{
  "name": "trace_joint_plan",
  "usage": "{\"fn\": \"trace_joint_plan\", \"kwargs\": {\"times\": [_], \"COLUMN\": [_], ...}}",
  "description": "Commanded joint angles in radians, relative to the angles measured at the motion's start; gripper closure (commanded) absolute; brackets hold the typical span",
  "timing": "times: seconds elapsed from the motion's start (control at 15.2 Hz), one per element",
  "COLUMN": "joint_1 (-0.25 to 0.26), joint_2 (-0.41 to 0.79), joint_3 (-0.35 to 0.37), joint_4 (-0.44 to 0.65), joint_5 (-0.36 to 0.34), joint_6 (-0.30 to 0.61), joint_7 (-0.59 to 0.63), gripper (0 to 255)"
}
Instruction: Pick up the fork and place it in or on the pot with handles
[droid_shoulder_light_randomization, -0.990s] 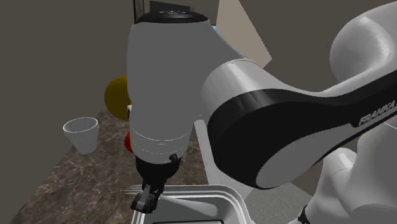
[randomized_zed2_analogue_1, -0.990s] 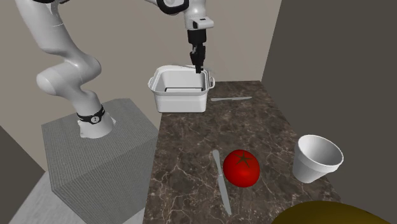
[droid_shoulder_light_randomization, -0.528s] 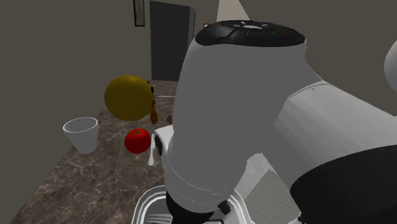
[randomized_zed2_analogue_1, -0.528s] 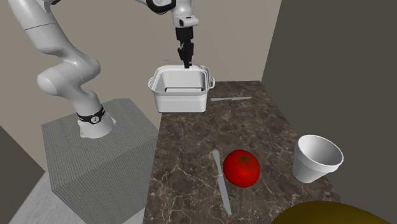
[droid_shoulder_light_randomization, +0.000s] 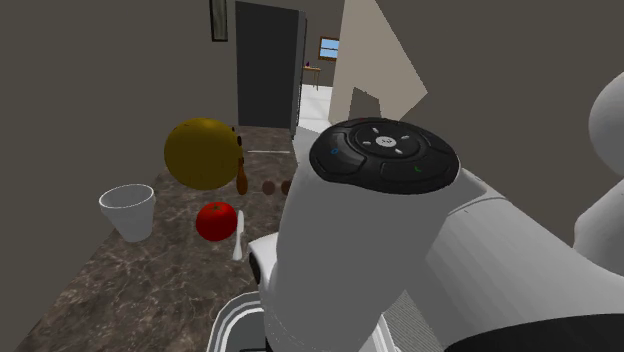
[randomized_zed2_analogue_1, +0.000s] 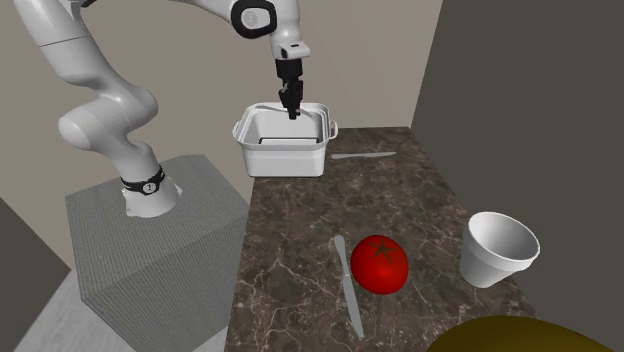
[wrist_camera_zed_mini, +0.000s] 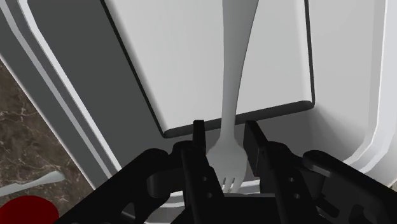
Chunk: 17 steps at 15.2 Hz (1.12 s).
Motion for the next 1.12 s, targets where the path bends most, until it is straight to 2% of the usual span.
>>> {"fn": "trace_joint_plan", "kwargs": {"times": [0.0, 0.4, 0.46, 0.79, 1.06], "joint_1": [-0.001, -0.001, -0.001, -0.001, 0.008], "joint_2": [0.002, 0.002, 0.002, 0.002, -0.045], "joint_3": [0.0, 0.0, 0.0, 0.0, -0.013], "joint_4": [-0.01, -0.01, -0.01, -0.01, 0.078], "joint_5": [-0.002, -0.002, -0.002, -0.002, 0.027], "joint_6": [0.013, 0.013, 0.013, 0.013, -0.115], "joint_7": [0.0, 0.0, 0.0, 0.0, -0.022], "gripper": [255, 255, 0, 0, 0]}}
